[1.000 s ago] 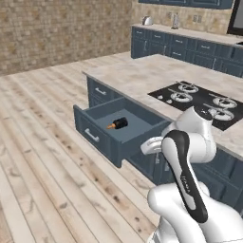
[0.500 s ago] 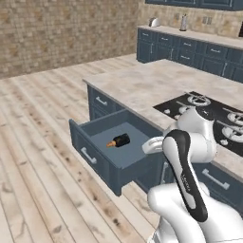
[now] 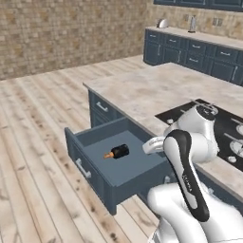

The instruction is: Restock the sink supplies by placing the sponge and soap dispenser on the counter and next to the sink. Make sure the soap dispenser is upright.

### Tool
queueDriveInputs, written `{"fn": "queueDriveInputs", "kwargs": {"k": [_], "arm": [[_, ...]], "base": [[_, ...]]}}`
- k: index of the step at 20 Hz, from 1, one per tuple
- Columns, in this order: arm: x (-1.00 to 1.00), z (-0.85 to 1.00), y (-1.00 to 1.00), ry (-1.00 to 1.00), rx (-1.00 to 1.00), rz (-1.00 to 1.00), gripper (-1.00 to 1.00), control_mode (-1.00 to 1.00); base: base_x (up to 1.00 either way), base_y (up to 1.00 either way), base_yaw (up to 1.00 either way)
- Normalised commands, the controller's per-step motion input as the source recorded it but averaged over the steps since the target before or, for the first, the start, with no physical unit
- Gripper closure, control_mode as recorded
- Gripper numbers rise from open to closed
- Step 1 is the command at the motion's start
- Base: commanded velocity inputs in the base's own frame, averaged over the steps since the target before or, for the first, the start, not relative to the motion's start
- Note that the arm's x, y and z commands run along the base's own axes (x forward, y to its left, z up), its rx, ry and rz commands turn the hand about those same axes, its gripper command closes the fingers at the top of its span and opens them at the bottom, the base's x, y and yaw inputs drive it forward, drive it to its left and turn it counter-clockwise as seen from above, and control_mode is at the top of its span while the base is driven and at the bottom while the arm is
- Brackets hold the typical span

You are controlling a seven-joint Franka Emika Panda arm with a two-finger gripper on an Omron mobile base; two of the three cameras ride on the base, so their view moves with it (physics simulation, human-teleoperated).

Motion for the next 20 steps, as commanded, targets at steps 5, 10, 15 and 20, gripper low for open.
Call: {"fn": "queueDriveInputs", "kwargs": {"k": [5,10,15,20], "arm": [[0.00,0.00,0.00,0.00,0.00,0.00,-1.00,1.00],[0.00,0.00,0.00,0.00,0.00,0.00,-1.00,1.00],[0.00,0.00,0.00,0.00,0.00,0.00,-1.00,1.00],[0.00,0.00,0.00,0.00,0.00,0.00,-1.00,1.00]], "base": [[0.50,-0.19,0.11],[0.37,-0.12,0.09],[0.29,-0.07,0.03],[0.39,-0.05,0.00]]}}
